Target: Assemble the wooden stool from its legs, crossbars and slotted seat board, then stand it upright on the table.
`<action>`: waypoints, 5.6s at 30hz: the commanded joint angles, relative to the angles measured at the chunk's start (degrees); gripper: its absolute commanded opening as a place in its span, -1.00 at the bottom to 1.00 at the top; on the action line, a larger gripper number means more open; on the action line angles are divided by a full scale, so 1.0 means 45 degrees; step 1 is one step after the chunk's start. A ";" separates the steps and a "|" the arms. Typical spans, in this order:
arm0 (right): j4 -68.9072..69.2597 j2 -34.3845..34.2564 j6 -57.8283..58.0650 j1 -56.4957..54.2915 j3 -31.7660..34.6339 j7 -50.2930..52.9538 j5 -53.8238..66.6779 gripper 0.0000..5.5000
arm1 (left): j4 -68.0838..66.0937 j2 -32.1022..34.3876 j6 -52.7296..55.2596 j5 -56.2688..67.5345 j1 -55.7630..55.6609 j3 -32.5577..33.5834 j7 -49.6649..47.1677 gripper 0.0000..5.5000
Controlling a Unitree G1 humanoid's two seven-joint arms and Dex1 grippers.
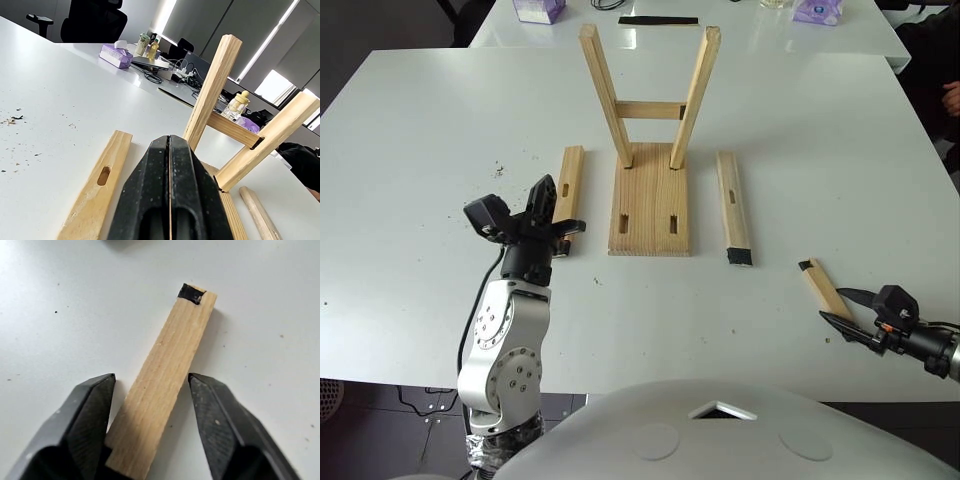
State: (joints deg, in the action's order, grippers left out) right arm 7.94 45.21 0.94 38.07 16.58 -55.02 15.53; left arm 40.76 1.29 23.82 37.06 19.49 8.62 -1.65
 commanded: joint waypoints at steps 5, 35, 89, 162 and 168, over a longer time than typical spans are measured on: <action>-0.2904 0.0209 -0.1175 0.0879 -0.0494 0.0146 -0.1358 -0.45 | 0.0174 -0.0059 0.0039 -0.0107 0.0061 -0.0203 -0.0191 -1.00; -0.1123 -0.5028 0.9795 -1.3559 -0.0140 0.5516 0.8858 -0.52 | -0.3722 0.3026 0.3205 0.6156 -0.8217 0.1328 0.2222 -1.00; 0.2265 -0.3792 1.1876 -1.3011 -0.2912 0.1559 1.1629 -0.52 | -0.6670 0.7378 0.8594 1.1436 -1.1941 0.0083 0.7963 0.06; -0.0193 -0.5749 0.5563 -1.1761 -0.4065 0.2554 0.3824 0.05 | -0.8364 1.1482 -0.1289 -0.2204 -0.5634 -0.0393 1.5476 -0.52; -0.0235 -0.5783 0.5428 -1.1561 -0.4062 0.2456 0.3726 0.05 | -0.8377 1.1359 -0.1057 -0.2063 -0.7089 -0.0333 1.5375 -0.52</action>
State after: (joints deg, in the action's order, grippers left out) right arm 6.93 18.92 25.95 -14.22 -1.96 -43.61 32.81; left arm 4.46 52.42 19.36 27.77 -7.39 6.60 67.49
